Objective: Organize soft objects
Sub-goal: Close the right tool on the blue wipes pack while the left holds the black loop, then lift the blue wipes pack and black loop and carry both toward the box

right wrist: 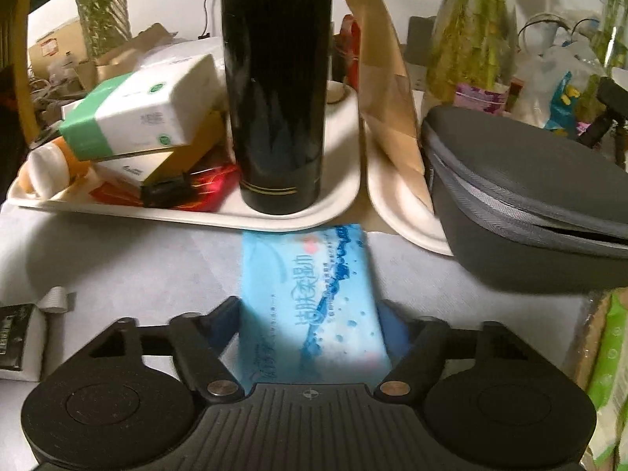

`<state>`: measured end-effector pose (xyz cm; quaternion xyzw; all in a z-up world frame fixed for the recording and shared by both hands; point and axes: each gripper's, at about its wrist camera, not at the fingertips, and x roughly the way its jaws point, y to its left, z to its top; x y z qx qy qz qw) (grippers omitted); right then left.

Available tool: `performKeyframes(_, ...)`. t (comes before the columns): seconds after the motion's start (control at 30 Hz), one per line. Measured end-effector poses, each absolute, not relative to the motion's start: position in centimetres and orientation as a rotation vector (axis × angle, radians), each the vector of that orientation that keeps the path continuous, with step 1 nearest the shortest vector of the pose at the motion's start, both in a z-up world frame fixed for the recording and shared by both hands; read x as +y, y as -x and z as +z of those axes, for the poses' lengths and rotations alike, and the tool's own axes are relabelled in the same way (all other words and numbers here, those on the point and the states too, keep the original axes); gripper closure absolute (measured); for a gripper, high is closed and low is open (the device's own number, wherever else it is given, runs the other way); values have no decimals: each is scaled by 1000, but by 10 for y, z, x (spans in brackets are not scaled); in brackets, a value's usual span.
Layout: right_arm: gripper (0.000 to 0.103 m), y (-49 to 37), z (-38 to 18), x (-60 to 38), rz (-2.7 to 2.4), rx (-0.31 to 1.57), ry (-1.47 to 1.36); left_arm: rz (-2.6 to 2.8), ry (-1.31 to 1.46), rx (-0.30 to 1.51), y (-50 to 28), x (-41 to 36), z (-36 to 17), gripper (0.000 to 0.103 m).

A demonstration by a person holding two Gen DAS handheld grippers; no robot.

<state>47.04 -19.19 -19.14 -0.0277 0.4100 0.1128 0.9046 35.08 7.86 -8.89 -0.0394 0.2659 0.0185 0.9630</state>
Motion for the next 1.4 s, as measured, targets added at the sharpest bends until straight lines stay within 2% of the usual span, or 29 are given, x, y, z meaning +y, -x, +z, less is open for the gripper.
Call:
performKeyframes(0.37, 36, -451, -175, -197, 293, 872, 113, 53, 35, 500, -342, 78, -86, 92)
performKeyframes(0.87, 36, -383, -67, -232, 379, 736, 93, 63, 106, 506, -304, 91, -64, 92)
performKeyframes(1.4, 36, -302, 53, -256, 392, 596, 45, -41, 75, 404, -242, 56, 39, 92)
